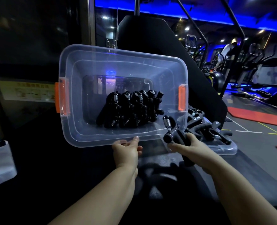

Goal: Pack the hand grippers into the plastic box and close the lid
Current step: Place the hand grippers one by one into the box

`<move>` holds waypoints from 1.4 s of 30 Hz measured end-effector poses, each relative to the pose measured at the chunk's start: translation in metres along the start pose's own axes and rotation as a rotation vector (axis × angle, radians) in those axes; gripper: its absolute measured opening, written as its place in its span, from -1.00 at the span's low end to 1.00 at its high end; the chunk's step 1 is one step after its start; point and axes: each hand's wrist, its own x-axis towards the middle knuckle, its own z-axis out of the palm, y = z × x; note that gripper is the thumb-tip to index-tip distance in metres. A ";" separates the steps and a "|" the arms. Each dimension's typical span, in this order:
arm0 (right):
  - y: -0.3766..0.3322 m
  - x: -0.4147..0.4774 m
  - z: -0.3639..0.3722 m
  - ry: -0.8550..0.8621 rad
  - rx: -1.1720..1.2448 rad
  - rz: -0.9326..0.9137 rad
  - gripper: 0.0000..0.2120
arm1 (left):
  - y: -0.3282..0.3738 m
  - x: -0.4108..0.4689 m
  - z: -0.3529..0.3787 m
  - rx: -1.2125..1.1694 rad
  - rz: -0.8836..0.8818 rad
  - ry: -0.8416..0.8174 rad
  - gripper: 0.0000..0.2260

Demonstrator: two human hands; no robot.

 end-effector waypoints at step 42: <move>-0.068 0.021 0.006 0.352 -0.584 -0.281 -0.55 | -0.003 0.001 -0.002 0.006 -0.033 -0.005 -0.73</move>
